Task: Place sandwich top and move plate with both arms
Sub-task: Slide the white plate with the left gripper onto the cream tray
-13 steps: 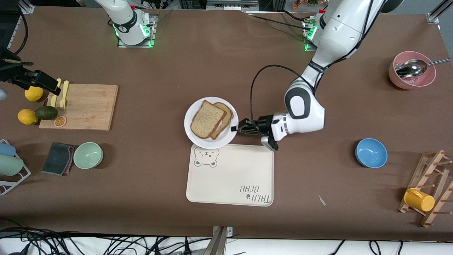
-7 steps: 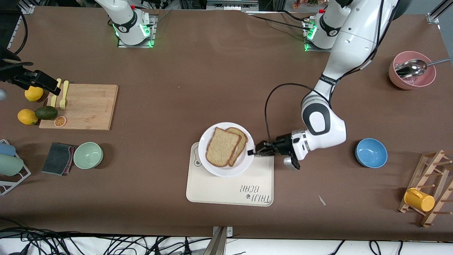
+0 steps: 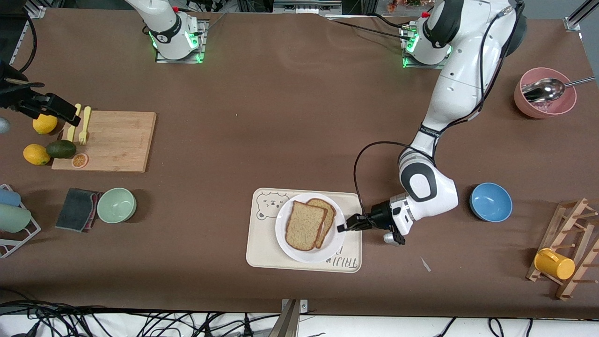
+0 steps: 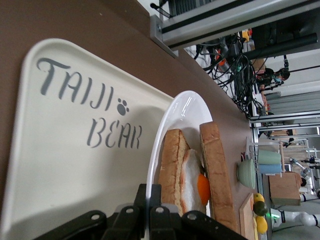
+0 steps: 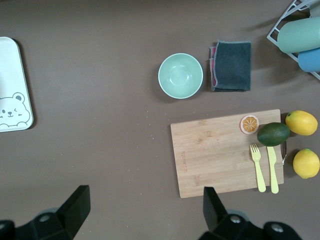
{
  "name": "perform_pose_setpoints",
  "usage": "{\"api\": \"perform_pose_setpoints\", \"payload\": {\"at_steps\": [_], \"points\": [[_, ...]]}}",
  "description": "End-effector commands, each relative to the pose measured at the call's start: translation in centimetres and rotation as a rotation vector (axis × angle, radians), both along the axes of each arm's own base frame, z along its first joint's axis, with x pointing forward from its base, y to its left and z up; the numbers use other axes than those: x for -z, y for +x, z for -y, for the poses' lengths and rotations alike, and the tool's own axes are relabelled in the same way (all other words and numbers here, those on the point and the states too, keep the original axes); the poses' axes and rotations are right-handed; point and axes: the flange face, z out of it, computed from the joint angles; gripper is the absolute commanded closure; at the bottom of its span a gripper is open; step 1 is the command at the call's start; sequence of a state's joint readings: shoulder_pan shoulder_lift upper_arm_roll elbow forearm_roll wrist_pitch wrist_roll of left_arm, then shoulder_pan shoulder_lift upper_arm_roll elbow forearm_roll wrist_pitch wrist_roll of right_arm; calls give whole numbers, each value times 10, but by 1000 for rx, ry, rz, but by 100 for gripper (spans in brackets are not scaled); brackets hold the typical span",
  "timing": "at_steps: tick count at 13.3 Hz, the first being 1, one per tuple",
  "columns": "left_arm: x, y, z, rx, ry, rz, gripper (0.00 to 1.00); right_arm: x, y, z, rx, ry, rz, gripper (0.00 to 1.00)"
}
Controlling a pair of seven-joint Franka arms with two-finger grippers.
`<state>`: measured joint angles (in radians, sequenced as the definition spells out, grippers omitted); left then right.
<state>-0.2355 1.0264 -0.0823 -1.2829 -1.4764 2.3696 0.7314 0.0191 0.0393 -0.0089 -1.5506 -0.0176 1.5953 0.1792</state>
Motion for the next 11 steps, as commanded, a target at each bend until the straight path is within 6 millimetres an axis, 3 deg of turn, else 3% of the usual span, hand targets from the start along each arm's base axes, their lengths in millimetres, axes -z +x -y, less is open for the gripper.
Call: {"api": "perform_pose_setpoints", "payload": {"at_steps": [1, 5, 11], "points": [[4, 22, 3, -55, -32, 15, 100, -6, 1, 1, 0, -15, -2, 0], [9, 20, 4, -56, -29, 5, 100, -5, 1, 5, 5, -15, -4, 0], [15, 10, 21, -31, -25, -8, 100, -5, 1, 6, 3, -15, -4, 0]]}}
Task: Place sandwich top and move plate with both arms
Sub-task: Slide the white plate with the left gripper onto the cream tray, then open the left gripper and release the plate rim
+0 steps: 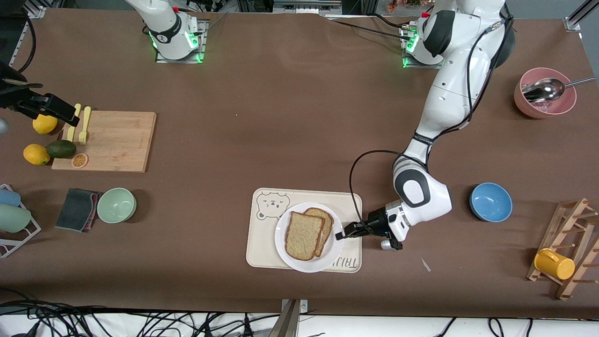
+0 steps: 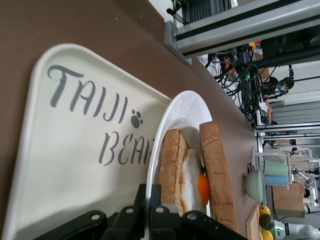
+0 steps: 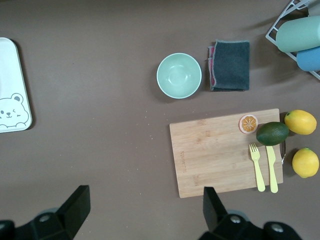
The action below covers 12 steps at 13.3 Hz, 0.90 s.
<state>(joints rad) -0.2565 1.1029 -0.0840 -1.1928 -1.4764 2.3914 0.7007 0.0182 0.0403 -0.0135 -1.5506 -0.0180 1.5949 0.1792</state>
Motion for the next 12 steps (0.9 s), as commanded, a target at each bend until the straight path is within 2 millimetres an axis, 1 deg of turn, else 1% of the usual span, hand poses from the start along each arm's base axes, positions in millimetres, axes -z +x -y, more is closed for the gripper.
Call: {"api": "perform_pose_setpoints", "payload": {"at_steps": [1, 2, 3, 6, 7, 9, 10, 11, 12], "points": [[-2, 3, 7, -12, -20, 3, 83, -5, 1, 2, -2, -14, -3, 0], [-3, 3, 7, -4, -14, 15, 10, -5, 1, 2, -2, -14, -3, 0], [-5, 3, 9, 3, -11, 21, 0, -5, 1, 3, -1, -14, -3, 0], [-15, 8, 2, -1, -1, 35, 0, -5, 1, 5, 2, -14, -3, 0], [-19, 6, 1, 13, 19, 32, 0, -5, 1, 5, 4, -14, -3, 0], [-29, 8, -5, 48, 72, 41, 0, -5, 1, 5, 4, -14, -3, 0], [-31, 8, -3, 65, 99, 28, 0, -5, 1, 5, 4, -14, -3, 0], [-42, 9, -1, 87, 133, 27, 0, -5, 1, 5, 5, -14, -3, 0], [-46, 10, -4, 117, 183, 31, 0, -5, 1, 5, 5, -16, -3, 0]]}}
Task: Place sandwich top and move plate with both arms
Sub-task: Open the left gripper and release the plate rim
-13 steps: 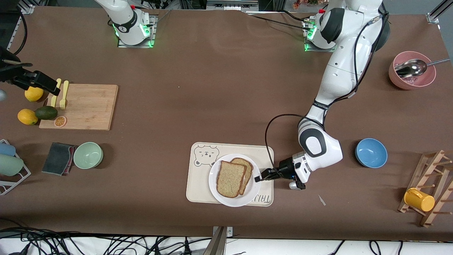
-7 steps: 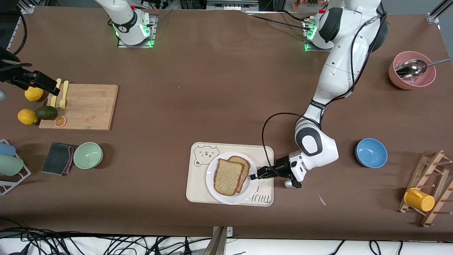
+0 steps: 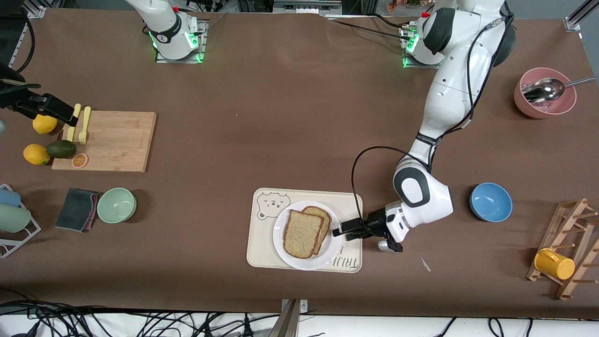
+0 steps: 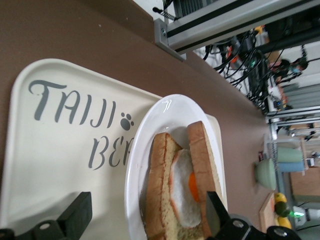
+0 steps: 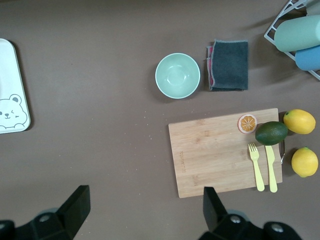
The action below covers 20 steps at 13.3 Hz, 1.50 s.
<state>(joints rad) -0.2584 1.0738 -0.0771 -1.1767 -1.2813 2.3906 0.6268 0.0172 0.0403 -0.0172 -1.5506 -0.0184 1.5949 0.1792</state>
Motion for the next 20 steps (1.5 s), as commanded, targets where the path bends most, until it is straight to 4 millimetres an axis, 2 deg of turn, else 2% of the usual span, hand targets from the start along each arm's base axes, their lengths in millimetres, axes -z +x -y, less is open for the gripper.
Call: {"api": "perform_pose_setpoints", "payload": {"at_steps": [1, 5, 6, 10, 13, 15, 18, 20], "points": [[-30, 2, -2, 49, 108, -6, 0, -6, 1, 3, -1, -15, -3, 0], [-64, 4, 3, 102, 247, -4, 0, -6, 1, 2, 1, -14, -3, 0], [-67, 4, 0, 138, 296, 3, 0, -6, 1, 3, 2, -15, -2, 0], [-105, 3, -1, 231, 482, 11, 0, -6, 1, 1, 1, -14, -2, 0], [-132, -1, -12, 340, 642, 22, 0, -6, 1, 2, 1, -14, -3, 0], [-142, -4, -24, 396, 740, -3, 0, -6, 1, 2, -1, -14, -3, 0], [-179, -12, -33, 409, 867, -38, 0, -6, 1, 2, -1, -14, -3, 0], [-222, -20, -44, 361, 909, -90, 0, -6, 1, 2, -1, -14, -3, 0]]}}
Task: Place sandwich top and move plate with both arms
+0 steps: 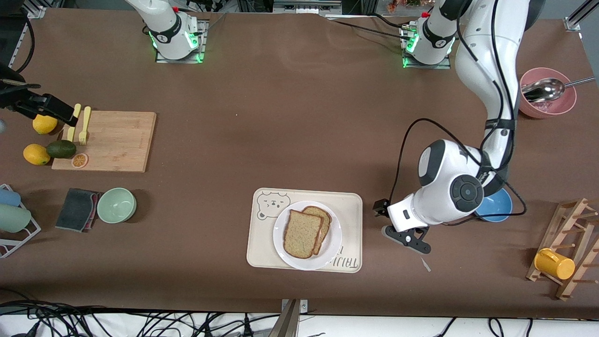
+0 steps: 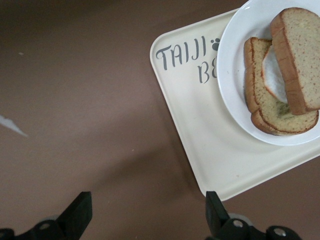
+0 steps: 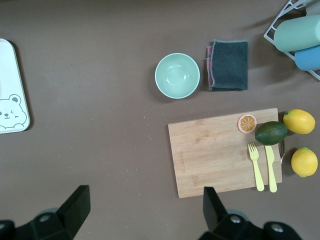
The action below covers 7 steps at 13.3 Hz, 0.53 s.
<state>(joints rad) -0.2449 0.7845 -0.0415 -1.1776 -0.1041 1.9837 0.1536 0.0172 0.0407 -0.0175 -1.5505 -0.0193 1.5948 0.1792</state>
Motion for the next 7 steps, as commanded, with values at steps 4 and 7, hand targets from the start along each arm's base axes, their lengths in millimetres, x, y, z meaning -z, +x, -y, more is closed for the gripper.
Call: {"api": "perform_pose_setpoints", "payload": {"at_steps": [4, 7], "points": [[-137, -50, -41, -70, 116, -110, 0, -6, 1, 2, -1, -13, -2, 0], [-195, -84, -50, -118, 131, -132, 0, -6, 1, 1, 0, -11, -2, 0]]}}
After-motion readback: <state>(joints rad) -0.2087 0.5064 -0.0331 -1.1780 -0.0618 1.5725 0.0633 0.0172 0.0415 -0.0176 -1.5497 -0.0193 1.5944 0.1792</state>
